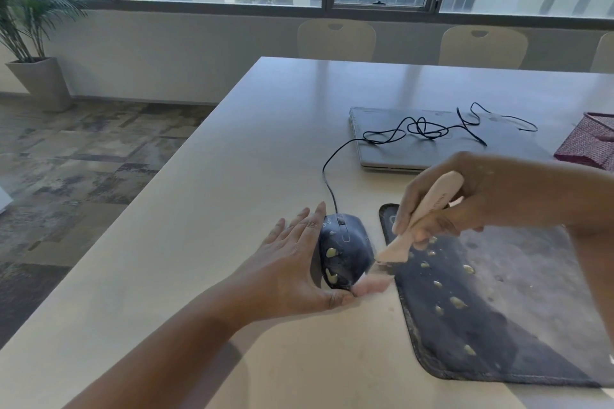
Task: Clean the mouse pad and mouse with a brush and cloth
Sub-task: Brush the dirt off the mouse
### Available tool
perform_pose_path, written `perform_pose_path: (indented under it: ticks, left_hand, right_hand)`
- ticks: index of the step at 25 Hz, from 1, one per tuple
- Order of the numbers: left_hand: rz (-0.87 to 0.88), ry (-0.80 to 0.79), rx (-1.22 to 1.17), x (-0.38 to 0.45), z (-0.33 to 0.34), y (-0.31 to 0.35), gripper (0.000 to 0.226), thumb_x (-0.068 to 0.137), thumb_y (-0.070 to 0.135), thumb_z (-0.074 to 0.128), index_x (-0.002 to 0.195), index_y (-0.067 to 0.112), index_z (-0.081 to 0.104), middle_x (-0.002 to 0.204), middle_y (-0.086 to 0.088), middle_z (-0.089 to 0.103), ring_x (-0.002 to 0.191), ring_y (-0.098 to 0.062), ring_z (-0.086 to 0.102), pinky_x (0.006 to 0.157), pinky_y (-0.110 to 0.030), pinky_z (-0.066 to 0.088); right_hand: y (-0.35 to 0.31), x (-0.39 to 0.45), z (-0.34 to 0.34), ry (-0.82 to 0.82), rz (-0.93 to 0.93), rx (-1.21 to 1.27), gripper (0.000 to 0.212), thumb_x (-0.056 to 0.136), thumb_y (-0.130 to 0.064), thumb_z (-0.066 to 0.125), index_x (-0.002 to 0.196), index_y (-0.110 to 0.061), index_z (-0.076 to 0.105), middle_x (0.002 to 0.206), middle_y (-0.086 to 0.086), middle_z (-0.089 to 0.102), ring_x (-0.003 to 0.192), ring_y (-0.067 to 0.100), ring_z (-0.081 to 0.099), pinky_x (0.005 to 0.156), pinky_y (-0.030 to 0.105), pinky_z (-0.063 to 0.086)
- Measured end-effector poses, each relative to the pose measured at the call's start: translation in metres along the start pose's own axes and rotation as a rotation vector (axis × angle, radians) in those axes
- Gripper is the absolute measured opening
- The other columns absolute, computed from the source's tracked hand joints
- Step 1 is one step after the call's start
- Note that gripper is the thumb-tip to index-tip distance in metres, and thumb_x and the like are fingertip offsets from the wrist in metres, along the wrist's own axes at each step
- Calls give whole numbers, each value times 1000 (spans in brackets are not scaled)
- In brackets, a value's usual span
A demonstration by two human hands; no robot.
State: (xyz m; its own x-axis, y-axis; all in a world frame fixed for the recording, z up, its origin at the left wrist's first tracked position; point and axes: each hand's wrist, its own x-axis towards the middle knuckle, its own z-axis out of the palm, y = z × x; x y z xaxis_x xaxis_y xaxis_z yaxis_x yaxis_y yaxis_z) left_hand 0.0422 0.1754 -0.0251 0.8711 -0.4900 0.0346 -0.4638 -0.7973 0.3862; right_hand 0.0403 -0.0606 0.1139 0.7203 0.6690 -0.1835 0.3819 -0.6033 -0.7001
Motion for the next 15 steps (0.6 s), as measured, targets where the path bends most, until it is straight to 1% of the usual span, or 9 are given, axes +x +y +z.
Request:
perform_pose_path:
  ticks: [1, 4, 5, 6, 8, 9, 10, 11, 15]
  left_hand:
    - [6, -11, 6, 0, 0, -1, 119, 55, 91, 35, 139, 33, -27, 145, 29, -15, 118, 21, -35, 108, -18, -16]
    - [13, -29, 3, 1, -1, -2, 119, 54, 88, 36, 139, 32, -27, 152, 22, -10, 116, 22, -36, 107, -17, -17]
    - [13, -30, -2, 1, -1, -1, 119, 55, 88, 36, 139, 32, -26, 152, 22, -9, 117, 22, -35, 107, -17, -17]
    - [12, -31, -5, 1, -1, -1, 119, 55, 88, 36, 140, 32, -26, 153, 21, -10, 119, 20, -34, 107, -17, -17]
    - [6, -28, 4, 1, 0, -2, 119, 56, 88, 36, 140, 31, -26, 154, 18, -11, 125, 15, -29, 109, -19, -15]
    - [5, -27, 13, 1, 0, -3, 119, 56, 88, 35, 141, 30, -26, 154, 17, -11, 127, 14, -27, 109, -20, -15]
    - [5, -29, 19, 1, 0, -3, 120, 55, 88, 34, 141, 30, -26, 154, 17, -12, 128, 13, -26, 110, -20, -14]
    - [6, -31, 20, 1, 0, -3, 120, 55, 88, 34, 141, 29, -26, 154, 18, -12, 128, 13, -26, 110, -20, -15]
    - [8, -30, 20, 1, 0, -2, 120, 53, 88, 35, 139, 31, -27, 152, 21, -12, 117, 21, -36, 107, -18, -16]
  right_hand:
    - [2, 0, -2, 58, 6, 5, 15, 70, -32, 72, 83, -27, 74, 67, -1, 71, 50, 3, 51, 41, 13, 36]
    - [9, -3, -13, 319, 58, 33, 9, 68, -24, 74, 77, -26, 74, 66, 1, 71, 47, 5, 47, 38, 14, 34]
    - [10, -4, -15, 355, 67, 54, 10, 67, -25, 74, 77, -25, 74, 67, 3, 72, 46, 5, 46, 37, 14, 33]
    - [9, -5, -16, 336, 67, 74, 14, 64, -29, 74, 78, -23, 74, 68, 5, 72, 46, 5, 45, 37, 14, 33]
    - [6, -5, -12, 199, 59, 92, 24, 63, -35, 72, 82, -20, 74, 68, 6, 72, 46, 5, 46, 38, 14, 33]
    - [5, -4, -9, 146, 56, 92, 25, 65, -35, 71, 84, -19, 73, 67, 5, 72, 46, 5, 46, 38, 14, 33]
    - [5, -2, -7, 134, 56, 100, 24, 67, -34, 70, 84, -17, 73, 66, 4, 72, 45, 4, 45, 38, 13, 33]
    - [7, 1, -6, 164, 61, 117, 25, 66, -33, 70, 83, -15, 73, 66, 5, 71, 44, 5, 44, 38, 13, 32]
    - [18, 8, -9, 393, 114, 180, 34, 61, -34, 68, 82, -7, 70, 63, 7, 70, 41, 7, 36, 35, 13, 27]
